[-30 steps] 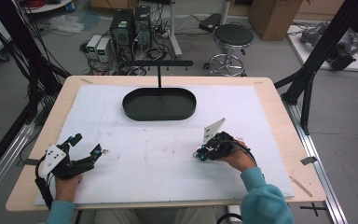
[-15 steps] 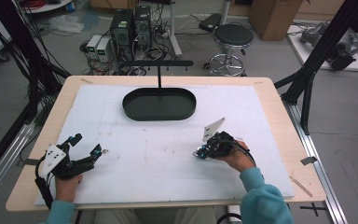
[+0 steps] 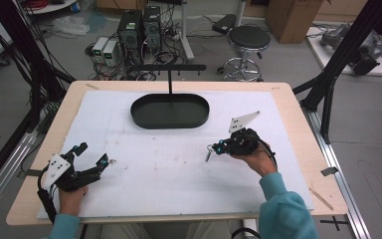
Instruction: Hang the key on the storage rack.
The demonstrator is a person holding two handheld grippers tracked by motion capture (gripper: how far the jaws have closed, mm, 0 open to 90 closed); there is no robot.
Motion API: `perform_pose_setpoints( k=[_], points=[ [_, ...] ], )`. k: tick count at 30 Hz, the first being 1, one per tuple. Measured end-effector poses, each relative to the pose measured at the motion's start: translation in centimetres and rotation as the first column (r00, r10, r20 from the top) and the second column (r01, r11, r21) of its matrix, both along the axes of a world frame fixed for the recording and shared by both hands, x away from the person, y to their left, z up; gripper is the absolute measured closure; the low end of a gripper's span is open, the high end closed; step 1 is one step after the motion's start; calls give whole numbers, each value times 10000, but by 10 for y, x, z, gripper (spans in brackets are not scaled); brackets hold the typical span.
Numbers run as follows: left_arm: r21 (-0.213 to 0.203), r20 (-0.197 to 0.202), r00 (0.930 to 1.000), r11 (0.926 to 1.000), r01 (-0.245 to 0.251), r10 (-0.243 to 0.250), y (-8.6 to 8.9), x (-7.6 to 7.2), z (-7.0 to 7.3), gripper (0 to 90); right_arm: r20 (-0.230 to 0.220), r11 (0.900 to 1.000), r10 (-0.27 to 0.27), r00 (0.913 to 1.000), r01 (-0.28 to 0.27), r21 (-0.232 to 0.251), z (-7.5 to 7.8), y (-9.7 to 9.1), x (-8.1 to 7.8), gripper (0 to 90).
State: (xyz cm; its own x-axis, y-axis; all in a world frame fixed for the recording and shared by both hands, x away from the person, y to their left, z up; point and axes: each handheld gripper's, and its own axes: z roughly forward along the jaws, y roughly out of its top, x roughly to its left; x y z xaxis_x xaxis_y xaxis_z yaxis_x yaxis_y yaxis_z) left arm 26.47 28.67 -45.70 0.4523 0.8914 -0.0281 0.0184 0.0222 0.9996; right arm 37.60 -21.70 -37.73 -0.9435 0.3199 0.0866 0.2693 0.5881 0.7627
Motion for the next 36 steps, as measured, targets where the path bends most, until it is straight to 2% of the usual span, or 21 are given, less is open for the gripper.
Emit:
perform_pose_setpoints(
  k=[5, 8, 10, 11, 13, 14, 15, 17, 20, 26, 31, 32, 36],
  points=[
    [-16, 1, 10000, 10000, 0, 0, 0, 0, 0, 149, 94, 9990, -90, 9999, 86, 445, 15, -1, 9, 896],
    [-17, -1, 10000, 10000, 0, 0, 0, 0, 0, 149, 41, 9947, -297, 9995, 292, 989, 27, -3, 17, 895],
    [-26, -10, 10000, 10000, 1, -1, 0, 0, 0, 149, -79, 9870, -461, 9989, 468, 1540, 36, -5, 24, 895],
    [-31, -8, 10000, 10000, 7, -7, 0, 0, 0, 149, -105, 9785, -532, 9985, 542, 1989, 46, -7, 32, 895],
    [-27, -7, 10000, 10000, 2, -2, 0, 0, 0, 149, 22, 9712, -649, 9979, 627, 2297, 56, -8, 39, 895],
    [-30, -2, 10000, 10000, 8, -8, 0, 0, 0, 149, 22, 9712, -649, 9979, 627, 2297, 56, -8, 39, 895],
    [-26, -4, 10000, 10000, 3, -3, 0, 0, 0, 149, 102, 9680, -764, 9970, 717, 2406, 67, -8, 46, 895],
    [-27, -14, 10000, 10000, 16, -16, 0, 0, 0, 149, 123, 9671, -780, 9969, 726, 2439, 71, -8, 50, 895],
    [-47, -15, 10000, 10000, 15, -15, 0, 0, 0, 149, 439, 9710, -790, 9959, 669, 2297, 88, -5, 62, 895],
    [-68, -41, 10000, 10000, 3, -4, 0, 0, 0, 149, 693, 9740, -730, 9949, 562, 2193, 105, 0, 79, 895],
    [-86, -57, 10000, 10000, -1, 1, 1, 1, 0, 149, 747, 9773, -716, 9946, 550, 2045, 115, 5, 94, 895],
    [-95, -58, 10000, 10000, -3, 2, 1, 1, 0, 149, 691, 9809, -740, 9949, 601, 1848, 118, 8, 101, 895],
    [-107, -79, 10000, 9999, -3, 2, 1, 1, 0, 149, 753, 9836, -666, 9949, 528, 1722, 123, 13, 111, 895]
  ],
)
